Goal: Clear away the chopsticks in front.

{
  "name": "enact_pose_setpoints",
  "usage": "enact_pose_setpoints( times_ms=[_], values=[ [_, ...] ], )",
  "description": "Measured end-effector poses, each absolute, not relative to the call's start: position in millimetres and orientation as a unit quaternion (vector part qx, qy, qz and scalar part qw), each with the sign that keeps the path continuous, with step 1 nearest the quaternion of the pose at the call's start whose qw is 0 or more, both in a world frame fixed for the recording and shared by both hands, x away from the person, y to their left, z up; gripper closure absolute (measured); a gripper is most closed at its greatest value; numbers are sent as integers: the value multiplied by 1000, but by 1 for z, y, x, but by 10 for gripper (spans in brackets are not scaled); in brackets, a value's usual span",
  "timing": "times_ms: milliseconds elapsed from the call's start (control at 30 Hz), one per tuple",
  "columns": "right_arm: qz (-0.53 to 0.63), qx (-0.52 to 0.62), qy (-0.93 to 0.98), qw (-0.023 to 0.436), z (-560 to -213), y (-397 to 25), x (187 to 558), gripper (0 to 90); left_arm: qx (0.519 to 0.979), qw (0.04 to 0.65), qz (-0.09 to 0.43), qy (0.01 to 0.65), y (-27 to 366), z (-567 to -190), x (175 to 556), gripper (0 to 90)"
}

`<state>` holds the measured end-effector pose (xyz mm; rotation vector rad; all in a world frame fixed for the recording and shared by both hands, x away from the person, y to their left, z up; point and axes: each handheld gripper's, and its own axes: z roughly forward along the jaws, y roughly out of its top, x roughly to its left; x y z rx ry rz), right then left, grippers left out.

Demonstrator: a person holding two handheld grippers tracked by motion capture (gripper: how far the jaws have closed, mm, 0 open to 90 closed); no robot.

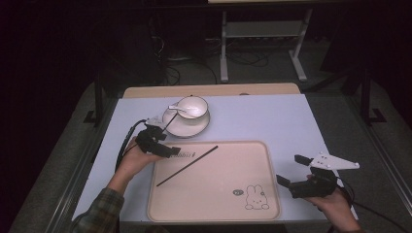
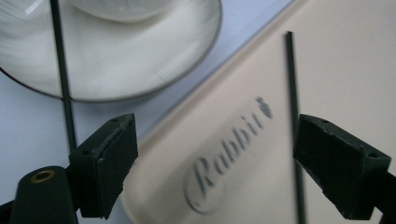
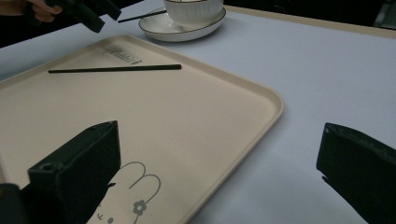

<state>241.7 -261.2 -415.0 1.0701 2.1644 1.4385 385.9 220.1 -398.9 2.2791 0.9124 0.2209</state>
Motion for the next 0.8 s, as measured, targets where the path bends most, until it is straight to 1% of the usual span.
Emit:
enact_pose_setpoints(
  times_ms=[100,200,233,400,433,533,600,700,733,800],
  values=[
    [505,377,759,165,-415,-262,242,0,872,327,90,353,216,-397,407,139],
    [505,378,758,164,-415,-262,242,0,873,321,96,355,214,-396,417,187],
    [506,378,758,164,-415,-262,242,0,871,318,114,356,213,-395,425,212],
    [505,380,758,163,-417,-264,242,0,863,319,138,366,214,-393,443,378],
    [505,380,757,163,-417,-265,242,0,858,317,152,375,216,-392,452,419],
    [506,382,757,162,-417,-265,242,0,852,316,161,386,219,-393,460,524],
    [506,382,756,162,-417,-266,242,0,843,312,165,406,222,-397,470,580],
    [506,383,756,162,-417,-267,242,0,839,310,163,416,223,-400,475,638],
    [506,383,756,162,-417,-267,241,0,839,309,163,418,223,-402,477,638],
    [506,384,755,162,-417,-268,241,0,838,305,164,422,222,-406,480,672]
  ],
)
